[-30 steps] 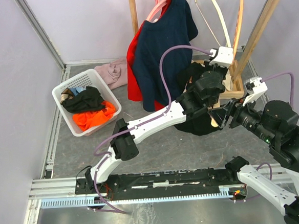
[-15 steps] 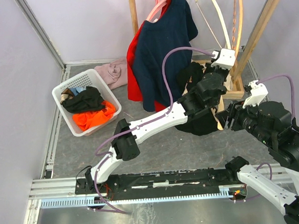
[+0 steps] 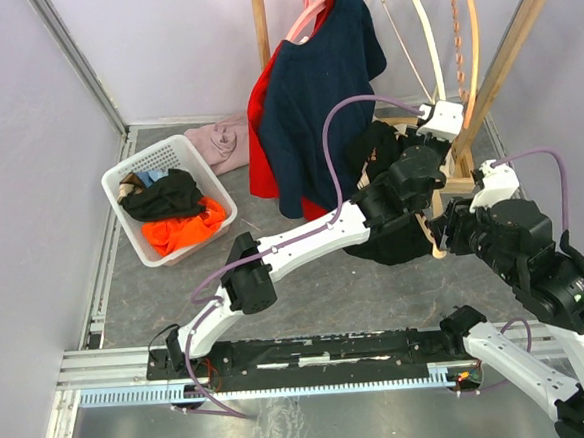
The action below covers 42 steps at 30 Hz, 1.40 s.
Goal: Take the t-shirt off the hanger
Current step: Remove the T-shirt from the clothesline.
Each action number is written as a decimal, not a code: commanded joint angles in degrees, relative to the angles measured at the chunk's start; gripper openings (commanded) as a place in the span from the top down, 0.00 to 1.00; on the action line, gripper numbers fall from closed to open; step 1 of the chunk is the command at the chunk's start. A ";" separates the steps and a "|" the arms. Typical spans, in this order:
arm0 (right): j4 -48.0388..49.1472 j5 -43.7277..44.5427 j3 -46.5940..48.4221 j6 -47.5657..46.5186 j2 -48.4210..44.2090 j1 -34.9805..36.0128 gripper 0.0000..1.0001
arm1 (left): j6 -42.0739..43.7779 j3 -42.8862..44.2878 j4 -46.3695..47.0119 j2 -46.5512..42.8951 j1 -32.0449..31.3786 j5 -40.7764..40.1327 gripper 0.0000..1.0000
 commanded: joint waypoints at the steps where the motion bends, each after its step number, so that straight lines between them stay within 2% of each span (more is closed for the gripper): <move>1: 5.28 6.01 -1.76 -1.48 0.44 -0.13 0.48 | -2.56 2.45 0.61 -1.29 -0.60 1.85 0.97; 14: 14.02 8.92 -6.81 -1.27 1.84 -0.12 0.54 | -4.67 0.17 -0.56 -2.97 -0.68 2.30 0.97; 18: 16.06 10.06 -8.26 -0.81 2.13 -0.09 0.59 | -4.95 -0.07 -0.56 -3.30 -0.71 2.31 0.97; 27: 18.09 11.86 -10.23 -0.23 0.90 -0.13 0.89 | -4.84 -0.07 -0.42 -3.69 -0.74 2.57 0.97; 32: 18.99 12.28 -9.50 -1.63 -0.49 -0.06 0.98 | -4.34 -0.11 -0.54 -3.98 -0.75 3.04 0.96; 38: 19.82 10.49 -7.14 -4.49 -1.10 -0.14 0.99 | -3.75 -0.29 -1.49 -4.78 -0.69 3.15 0.89; 42: 19.01 8.97 -5.09 -6.60 -0.23 -0.12 0.99 | -3.66 -0.71 -1.62 -5.57 -0.68 3.62 0.71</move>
